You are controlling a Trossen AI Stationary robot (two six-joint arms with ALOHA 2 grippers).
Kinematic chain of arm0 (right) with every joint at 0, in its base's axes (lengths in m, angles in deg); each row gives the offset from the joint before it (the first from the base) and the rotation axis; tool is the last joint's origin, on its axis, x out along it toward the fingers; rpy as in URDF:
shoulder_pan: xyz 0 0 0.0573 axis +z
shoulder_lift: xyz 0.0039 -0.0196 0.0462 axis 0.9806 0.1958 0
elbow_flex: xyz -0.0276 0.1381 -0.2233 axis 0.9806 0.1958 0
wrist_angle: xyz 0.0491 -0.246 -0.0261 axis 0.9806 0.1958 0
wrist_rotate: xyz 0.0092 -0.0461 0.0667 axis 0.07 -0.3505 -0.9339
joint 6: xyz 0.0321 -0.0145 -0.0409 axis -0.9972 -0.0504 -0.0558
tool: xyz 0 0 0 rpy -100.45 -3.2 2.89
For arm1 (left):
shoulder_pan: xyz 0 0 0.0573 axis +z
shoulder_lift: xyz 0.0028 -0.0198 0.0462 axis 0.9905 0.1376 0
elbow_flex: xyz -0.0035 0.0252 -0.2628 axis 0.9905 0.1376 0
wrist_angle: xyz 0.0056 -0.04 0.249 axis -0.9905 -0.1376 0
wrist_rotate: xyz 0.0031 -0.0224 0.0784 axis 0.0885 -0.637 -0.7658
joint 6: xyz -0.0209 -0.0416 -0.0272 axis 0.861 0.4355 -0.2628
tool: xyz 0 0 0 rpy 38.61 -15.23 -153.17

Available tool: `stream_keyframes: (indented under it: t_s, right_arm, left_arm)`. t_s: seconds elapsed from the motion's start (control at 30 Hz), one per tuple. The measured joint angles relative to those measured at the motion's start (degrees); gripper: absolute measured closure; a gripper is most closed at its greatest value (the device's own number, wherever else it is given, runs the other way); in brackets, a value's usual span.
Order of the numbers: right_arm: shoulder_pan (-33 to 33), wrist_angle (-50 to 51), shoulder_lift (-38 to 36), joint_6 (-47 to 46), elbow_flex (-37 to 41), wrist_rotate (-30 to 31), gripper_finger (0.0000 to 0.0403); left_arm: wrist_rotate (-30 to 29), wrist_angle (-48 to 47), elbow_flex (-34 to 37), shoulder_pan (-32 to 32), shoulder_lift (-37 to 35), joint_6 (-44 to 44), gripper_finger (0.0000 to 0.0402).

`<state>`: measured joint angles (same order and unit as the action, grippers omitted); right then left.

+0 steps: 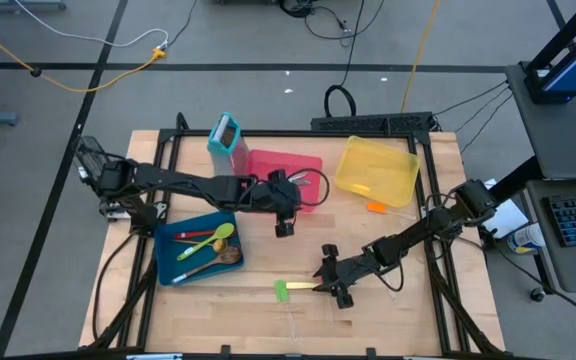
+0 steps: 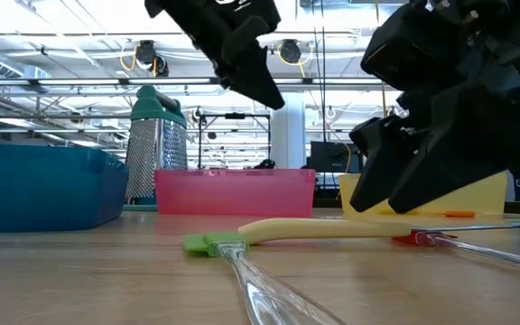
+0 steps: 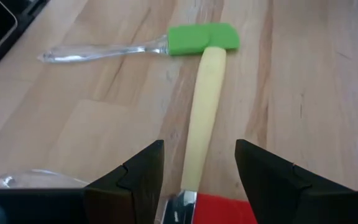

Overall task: Pick & Place Kitchen Items
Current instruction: Put the yellow knife into the pink bin

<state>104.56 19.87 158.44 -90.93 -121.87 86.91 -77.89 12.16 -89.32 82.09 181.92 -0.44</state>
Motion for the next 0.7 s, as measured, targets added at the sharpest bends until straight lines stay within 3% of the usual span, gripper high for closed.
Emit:
stream_keyframes:
  t_s: [0.3,0.57,0.7]
  right_arm:
    - [-0.16,-2.32,0.01,0.23,0.0,2.81,0.0209]
    - [0.28,-4.69,0.03,1.6,0.02,5.06,0.0209]
    - [0.26,-6.69,0.01,1.6,0.02,9.61,0.0209]
  left_arm:
    - [0.02,14.52,0.79,-0.82,-0.14,-1.52,0.03]
    - [0.04,14.58,0.79,-3.77,-0.1,-0.97,0.03]
    - [0.02,14.67,0.79,-5.72,0.36,-1.05,0.03]
